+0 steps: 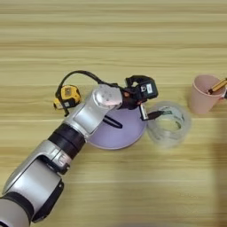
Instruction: Move the objects on the table
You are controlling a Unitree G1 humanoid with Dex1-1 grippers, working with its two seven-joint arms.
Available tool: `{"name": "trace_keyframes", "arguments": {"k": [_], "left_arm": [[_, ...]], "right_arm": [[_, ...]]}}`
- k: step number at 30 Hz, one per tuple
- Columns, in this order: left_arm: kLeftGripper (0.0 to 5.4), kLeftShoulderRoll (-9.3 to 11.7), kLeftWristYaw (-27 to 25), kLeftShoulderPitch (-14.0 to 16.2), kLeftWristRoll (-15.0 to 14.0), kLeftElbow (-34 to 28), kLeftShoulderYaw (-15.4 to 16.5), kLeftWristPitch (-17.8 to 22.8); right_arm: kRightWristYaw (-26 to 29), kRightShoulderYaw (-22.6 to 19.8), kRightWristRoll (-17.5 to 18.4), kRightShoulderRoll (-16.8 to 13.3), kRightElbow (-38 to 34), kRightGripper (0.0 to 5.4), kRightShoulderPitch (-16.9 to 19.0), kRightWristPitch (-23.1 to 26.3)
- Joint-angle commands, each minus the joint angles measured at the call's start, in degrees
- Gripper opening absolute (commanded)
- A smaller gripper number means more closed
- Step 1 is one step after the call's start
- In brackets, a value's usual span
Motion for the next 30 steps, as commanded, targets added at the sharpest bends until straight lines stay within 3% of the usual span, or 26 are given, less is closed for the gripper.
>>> {"name": "trace_keyframes", "arguments": {"k": [1,17,20,24,30], "left_arm": [[5.38,1.4,-2.8,4.1,2.8,1.5,-2.6,3.5],[5.38,-0.8,-3.7,4.1,1.5,-1.6,-3.1,5.5],[5.38,-2.7,-4.8,3.4,1.1,-4.3,-4.2,8.2],[5.38,-5.4,-5.2,2.3,2.9,-4.3,-7.4,9.1],[5.38,-6.9,-5.5,0.0,5.0,-2.1,-9.5,8.5]], "right_arm": [[-1.3,-0.8,-0.2,0.4,-0.4,5.4,-0.6,-0.5],[-4.7,-2.8,-0.7,0.7,-2.6,5.4,0.1,-1.9],[-4.8,-2.7,-0.8,0.7,-2.5,5.4,0.0,-1.9],[-5.1,-2.4,-1.0,1.1,-3.1,5.4,0.1,-1.7],[-5.7,-1.5,-1.6,2.3,-5.3,5.4,0.4,-0.8]]}}
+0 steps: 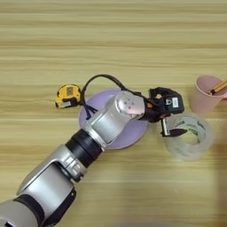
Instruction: Move the objects on the table
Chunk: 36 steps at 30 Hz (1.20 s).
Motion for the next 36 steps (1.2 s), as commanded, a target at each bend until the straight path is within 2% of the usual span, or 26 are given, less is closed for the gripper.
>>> {"name": "trace_keyframes", "arguments": {"k": [1,7,13,19,24,36], "left_arm": [[5.38,0.4,-1.7,0.2,3.1,3.6,-3.0,1.1],[5.38,1.4,-2.2,-1.4,4.1,5.5,-3.7,-0.1],[5.38,1.1,-2.8,-3.9,6.8,13.1,-6.1,-1.4],[4.6,0.3,-2.9,-5.2,9.4,18.0,-7.5,-3.8],[4.26,-0.4,-1.7,-6.2,11.4,23.3,-7.7,-6.5],[3.38,-0.9,-2.9,-5.7,11.8,24.2,-6.3,-8.1]], "right_arm": [[-0.9,0.6,-1.1,1.6,-2.6,5.4,0.3,0.9],[-1.3,0.7,-1.5,2.3,-3.9,5.4,0.3,1.4],[-1.5,0.7,-1.7,2.6,-4.2,5.4,0.2,1.4],[-1.9,1.1,-2.2,3.4,-5.6,5.4,0.2,1.7],[-2.1,1.1,-2.5,4.1,-6.9,5.4,0.3,2.2],[-2.3,1.0,-2.6,4.3,-7.5,5.4,0.4,2.6]]}}
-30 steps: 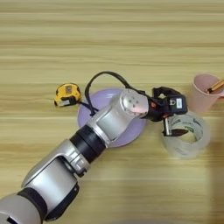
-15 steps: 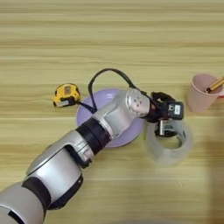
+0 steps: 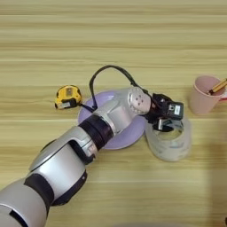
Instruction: Move the objects on the table
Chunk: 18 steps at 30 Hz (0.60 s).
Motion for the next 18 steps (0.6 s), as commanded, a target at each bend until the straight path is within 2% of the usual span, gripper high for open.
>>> {"name": "trace_keyframes", "arguments": {"k": [1,10,18], "left_arm": [[3.31,1.4,-0.7,4.3,2.7,3.4,-1.3,1.0],[2.63,0.8,-1.1,5.3,1.6,-0.1,0.6,2.2],[2.05,0.8,-3.6,6.6,-0.7,-6.6,3.2,6.0]], "right_arm": [[-0.1,-0.1,-0.4,0.3,-1.0,5.4,0.0,1.0],[0.1,-0.3,-0.3,0.1,-1.1,5.4,0.1,1.1],[0.0,-0.4,-0.3,0.1,-0.8,5.4,0.0,1.0]]}}
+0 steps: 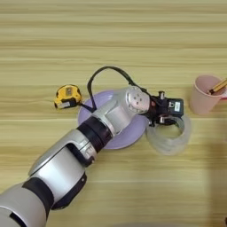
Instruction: Move the objects on the table
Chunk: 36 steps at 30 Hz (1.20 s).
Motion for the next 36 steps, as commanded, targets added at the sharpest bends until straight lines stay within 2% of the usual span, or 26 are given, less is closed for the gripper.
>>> {"name": "trace_keyframes", "arguments": {"k": [1,7,16,28,36], "left_arm": [[2.01,0.9,-2.6,4.1,-0.6,-2.1,0.1,3.6],[1.7,0.8,-3.7,4.9,-2.8,-6.5,3.5,8.0],[1.46,-0.9,-4.3,4.3,-6.9,-13.2,7.4,15.9],[1.12,-0.8,-2.8,-1.3,-11.7,-13.4,14.8,20.0],[1.12,2.0,-2.1,-5.1,-12.8,-10.0,18.3,18.8]], "right_arm": [[0.0,-0.2,-0.3,0.1,-0.7,5.4,0.0,0.9],[0.1,-0.3,-0.2,0.0,-0.5,5.4,0.0,0.9],[0.4,-0.7,-0.1,-0.2,0.2,5.4,-0.1,0.6],[0.3,-0.7,-0.2,-0.1,0.3,5.4,-0.2,0.6],[0.4,-0.7,-0.2,-0.2,0.6,5.4,-0.3,0.5]]}}
